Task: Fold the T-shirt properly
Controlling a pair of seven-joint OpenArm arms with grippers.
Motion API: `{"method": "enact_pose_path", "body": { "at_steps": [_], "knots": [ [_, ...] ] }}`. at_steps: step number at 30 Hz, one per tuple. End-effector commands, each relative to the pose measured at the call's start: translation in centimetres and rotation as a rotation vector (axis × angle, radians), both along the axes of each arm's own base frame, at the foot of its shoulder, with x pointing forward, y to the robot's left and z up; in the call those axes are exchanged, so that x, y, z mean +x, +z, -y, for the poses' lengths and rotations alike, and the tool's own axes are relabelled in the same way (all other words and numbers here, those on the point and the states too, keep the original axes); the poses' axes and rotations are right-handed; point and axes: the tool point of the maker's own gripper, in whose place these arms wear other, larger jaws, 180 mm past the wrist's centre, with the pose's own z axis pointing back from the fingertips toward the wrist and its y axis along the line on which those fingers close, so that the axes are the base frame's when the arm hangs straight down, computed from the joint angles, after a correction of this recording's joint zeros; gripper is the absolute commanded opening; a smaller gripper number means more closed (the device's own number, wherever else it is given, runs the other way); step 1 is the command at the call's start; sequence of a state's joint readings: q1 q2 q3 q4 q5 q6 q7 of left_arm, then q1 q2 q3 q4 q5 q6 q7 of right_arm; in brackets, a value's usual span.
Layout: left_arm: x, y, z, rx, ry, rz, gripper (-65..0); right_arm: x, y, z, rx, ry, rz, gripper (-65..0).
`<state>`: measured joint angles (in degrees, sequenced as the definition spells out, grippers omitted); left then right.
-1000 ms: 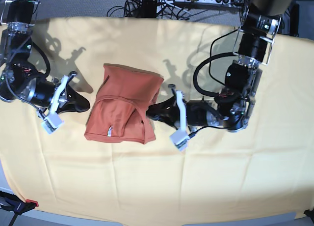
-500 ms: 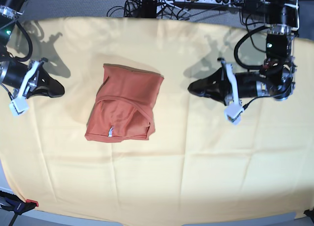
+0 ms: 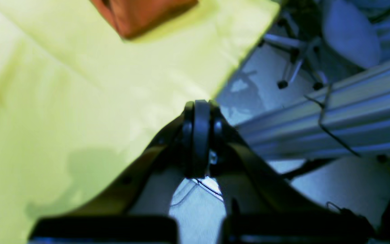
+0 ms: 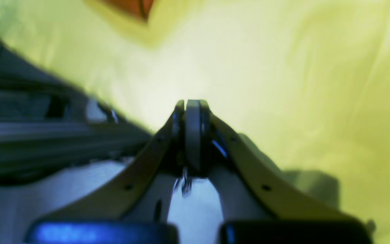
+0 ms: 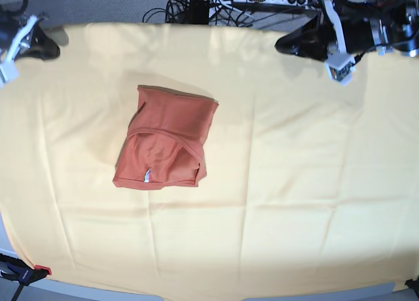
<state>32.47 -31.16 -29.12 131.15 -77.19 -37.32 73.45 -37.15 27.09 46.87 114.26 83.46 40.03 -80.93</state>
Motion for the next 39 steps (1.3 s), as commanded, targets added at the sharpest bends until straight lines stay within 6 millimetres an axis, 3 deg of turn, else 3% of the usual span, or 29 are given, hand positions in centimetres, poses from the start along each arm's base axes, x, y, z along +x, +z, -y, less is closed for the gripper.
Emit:
{"method": "enact_pose_path", "body": {
  "at_steps": [1, 8, 17, 21, 25, 31, 35, 39],
  "knots": [
    [-0.8, 0.7, 0.2, -0.008, -0.011, 0.005, -65.0, -0.3, 0.9, 0.2, -0.009, 0.009, 0.014, -65.0],
    [-7.2, -2.0, -1.5, 0.096, 0.035, -0.256, -65.0, -7.7, -1.7, -0.8, 0.045, -0.068, -0.198, -65.0],
    [-15.2, -6.3, -2.7, 0.136, 0.186, -0.586, -65.0, -14.9, -5.4, -5.3, 0.237, -0.113, -0.449, -65.0],
    [-18.0, -10.2, -2.6, 0.118, 0.252, -0.724, -65.0, -17.8, -9.2, -7.0, 0.302, -0.118, -0.604, -65.0],
    [-20.1, -15.5, -2.3, 0.115, 0.292, -0.838, -65.0, -18.8, -14.2, -7.6, 0.256, -0.129, -0.681, -65.0],
    [-19.2, -25.0, -2.7, 0.179, 0.442, -0.915, -65.0, -17.0, -21.6, -7.1, 0.115, -0.135, -0.644, -65.0],
    [-16.9, -30.6, -3.0, 0.23, 0.518, -0.851, -65.0, -14.7, -25.4, -7.8, 0.057, -0.078, -0.602, -65.0],
    [-13.5, -34.4, -3.4, 0.236, 0.581, -0.691, -65.0, -12.6, -28.1, -8.9, 0.004, 0.008, -0.516, -65.0]
  ]
}}
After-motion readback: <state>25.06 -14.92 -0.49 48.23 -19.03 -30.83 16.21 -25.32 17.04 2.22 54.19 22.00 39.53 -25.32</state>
